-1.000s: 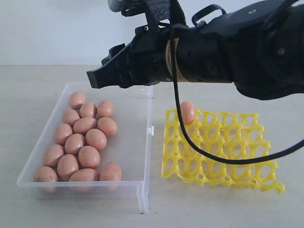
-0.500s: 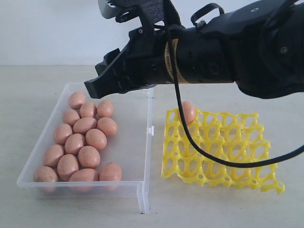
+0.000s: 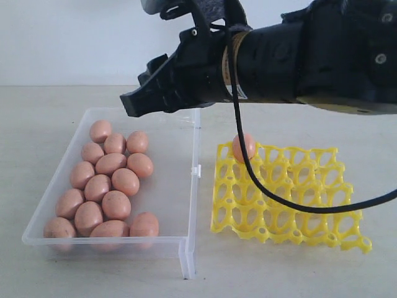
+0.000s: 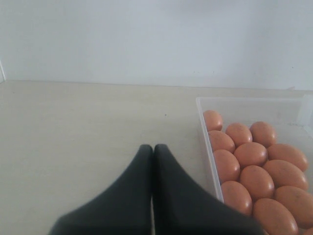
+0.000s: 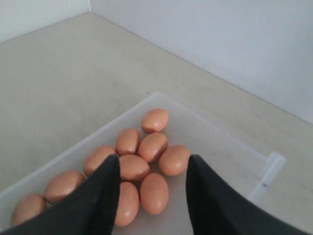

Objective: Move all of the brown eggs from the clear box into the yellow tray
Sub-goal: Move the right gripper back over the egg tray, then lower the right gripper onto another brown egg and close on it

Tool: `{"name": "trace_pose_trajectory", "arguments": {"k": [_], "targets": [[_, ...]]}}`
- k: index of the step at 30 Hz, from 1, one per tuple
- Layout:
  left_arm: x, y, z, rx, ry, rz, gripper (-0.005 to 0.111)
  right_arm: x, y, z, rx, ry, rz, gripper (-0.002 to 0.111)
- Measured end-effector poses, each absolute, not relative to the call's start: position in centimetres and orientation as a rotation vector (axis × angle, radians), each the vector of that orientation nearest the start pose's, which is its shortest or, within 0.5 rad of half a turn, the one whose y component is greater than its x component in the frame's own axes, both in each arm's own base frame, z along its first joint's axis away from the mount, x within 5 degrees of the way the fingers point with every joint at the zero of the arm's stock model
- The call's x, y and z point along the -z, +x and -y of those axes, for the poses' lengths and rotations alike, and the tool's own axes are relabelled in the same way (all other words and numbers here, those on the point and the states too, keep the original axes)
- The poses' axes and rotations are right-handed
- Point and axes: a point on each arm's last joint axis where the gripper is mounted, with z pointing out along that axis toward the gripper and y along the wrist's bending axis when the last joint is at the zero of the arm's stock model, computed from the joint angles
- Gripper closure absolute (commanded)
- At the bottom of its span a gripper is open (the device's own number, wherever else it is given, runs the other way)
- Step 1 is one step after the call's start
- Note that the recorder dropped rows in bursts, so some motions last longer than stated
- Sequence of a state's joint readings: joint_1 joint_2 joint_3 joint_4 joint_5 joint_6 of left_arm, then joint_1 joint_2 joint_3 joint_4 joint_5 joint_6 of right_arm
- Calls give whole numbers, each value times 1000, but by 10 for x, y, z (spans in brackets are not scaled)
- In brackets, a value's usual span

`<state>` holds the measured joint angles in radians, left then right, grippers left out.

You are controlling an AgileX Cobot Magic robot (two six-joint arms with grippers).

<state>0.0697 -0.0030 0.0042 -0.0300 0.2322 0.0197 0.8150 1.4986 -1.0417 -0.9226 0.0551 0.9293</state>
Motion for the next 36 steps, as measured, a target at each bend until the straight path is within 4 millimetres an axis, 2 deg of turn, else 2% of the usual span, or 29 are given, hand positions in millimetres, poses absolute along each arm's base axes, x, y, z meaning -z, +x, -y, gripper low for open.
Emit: {"name": "trace_pose_trajectory", "arguments": {"k": [10, 20, 23, 25, 30, 36], "targets": [[-191, 55, -3, -39, -63, -1716, 111, -288, 239, -235, -343, -766, -2026, 66], [-191, 55, -3, -39, -63, -1716, 111, -283, 233, -238, -342, -938, -2029, 66], [-191, 55, -3, -39, -63, -1716, 111, -283, 237, -241, -299, -979, -2086, 52], [-191, 55, -3, -39, -63, -1716, 111, -280, 240, -248, -256, -1035, -2126, 46], [-191, 55, -3, -39, -63, -1716, 111, -274, 242, -278, -187, -1214, -2146, 47], [-191, 55, -3, -39, -63, -1716, 111, -278, 241, -319, -209, -1294, -2089, 47]]}}
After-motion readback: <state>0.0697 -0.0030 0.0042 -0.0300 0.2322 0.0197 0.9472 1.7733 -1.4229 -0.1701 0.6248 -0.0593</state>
